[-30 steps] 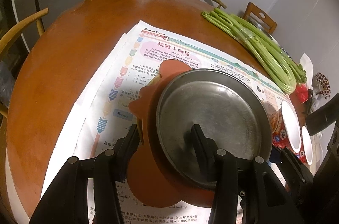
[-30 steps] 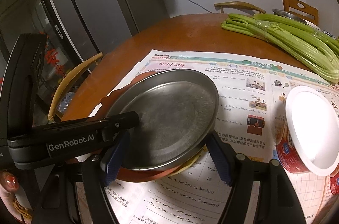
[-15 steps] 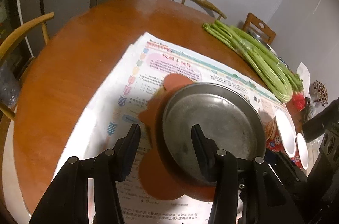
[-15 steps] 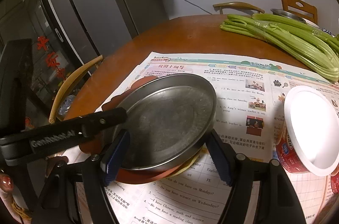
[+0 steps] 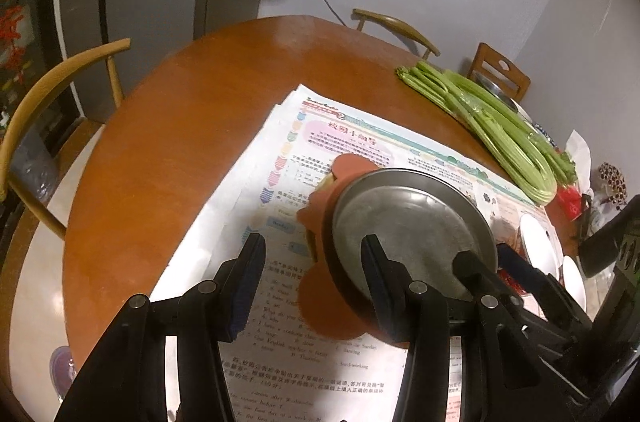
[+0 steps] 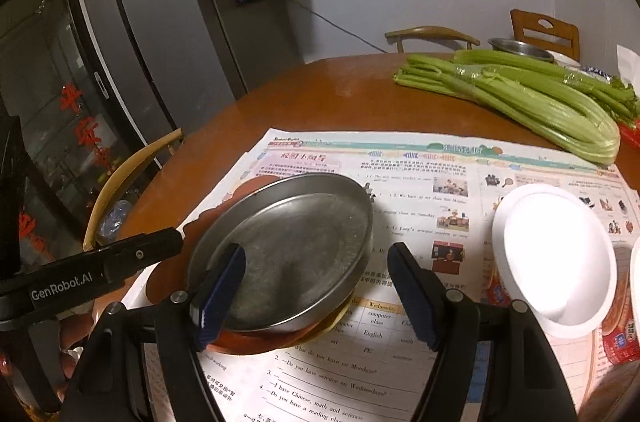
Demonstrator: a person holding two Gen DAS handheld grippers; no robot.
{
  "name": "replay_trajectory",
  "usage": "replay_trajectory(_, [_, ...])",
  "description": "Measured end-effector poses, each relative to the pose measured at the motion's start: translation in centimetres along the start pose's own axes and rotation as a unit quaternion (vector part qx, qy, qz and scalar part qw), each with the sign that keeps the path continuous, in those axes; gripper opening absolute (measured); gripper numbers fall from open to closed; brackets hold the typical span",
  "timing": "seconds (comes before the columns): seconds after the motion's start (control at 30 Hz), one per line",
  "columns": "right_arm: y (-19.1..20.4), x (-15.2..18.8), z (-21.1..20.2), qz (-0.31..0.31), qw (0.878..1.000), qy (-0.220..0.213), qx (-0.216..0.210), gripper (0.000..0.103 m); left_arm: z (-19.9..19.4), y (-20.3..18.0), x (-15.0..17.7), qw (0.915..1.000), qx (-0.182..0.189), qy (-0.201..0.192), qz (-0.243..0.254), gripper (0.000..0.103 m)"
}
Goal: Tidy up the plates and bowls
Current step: 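Lower the grey pan onto the orange plate and open the left tool, then withdraw the left tool from the stacked pan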
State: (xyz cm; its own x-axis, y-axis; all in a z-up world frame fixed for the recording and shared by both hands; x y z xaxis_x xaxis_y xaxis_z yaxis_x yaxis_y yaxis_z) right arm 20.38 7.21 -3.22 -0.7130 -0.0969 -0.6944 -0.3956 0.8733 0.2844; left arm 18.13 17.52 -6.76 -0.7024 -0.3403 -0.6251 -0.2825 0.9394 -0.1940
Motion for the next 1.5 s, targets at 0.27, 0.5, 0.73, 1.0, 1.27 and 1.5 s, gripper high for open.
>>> replay_trajectory(0.27, [0.5, -0.3, -1.0, -0.011, 1.000, -0.014, 0.002, 0.074, -2.4, 1.2, 0.3, 0.9993, -0.024, -0.026, -0.008, 0.051])
replay_trajectory(0.5, [1.3, -0.6, -2.8, -0.026, 0.999, -0.029, 0.004, 0.074, -4.8, 1.1, 0.6, 0.9978, -0.040, -0.052, 0.008, 0.051])
replay_trajectory(0.73, [2.7, -0.7, -5.0, -0.037, 0.998, -0.042, 0.000, 0.074, -7.3, 0.7, 0.5, 0.9964, -0.044, -0.070, 0.018, 0.052])
replay_trajectory(1.0, [3.5, -1.2, -7.5, -0.042, 0.997, -0.058, -0.005, 0.074, -9.8, -0.3, 0.3, 0.9938, -0.048, -0.095, 0.033, 0.056])
replay_trajectory(1.27, [4.6, -1.7, -11.0, -0.052, 0.995, -0.087, -0.019, 0.074, -12.2, -1.7, 0.5, 0.9910, -0.051, -0.116, 0.042, 0.059])
replay_trajectory(1.5, [4.7, -2.1, -13.3, -0.054, 0.993, -0.107, -0.022, 0.075, -13.7, -2.5, 0.7, 0.9891, -0.051, -0.129, 0.050, 0.059])
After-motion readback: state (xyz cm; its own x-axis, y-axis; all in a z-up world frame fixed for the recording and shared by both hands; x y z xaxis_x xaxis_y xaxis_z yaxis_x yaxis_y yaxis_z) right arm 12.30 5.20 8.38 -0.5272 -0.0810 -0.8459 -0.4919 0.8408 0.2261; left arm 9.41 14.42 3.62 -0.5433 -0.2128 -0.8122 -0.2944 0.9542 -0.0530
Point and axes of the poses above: each gripper's, at about its wrist camera, not at the fingertips, and z roughly the way its jaws point, y to its left, x to its underside, the point moved 10 cm from there along z, roughly the way its jaws point, and after that the axes turned 6 degrees about z, right-handed, at the moved point
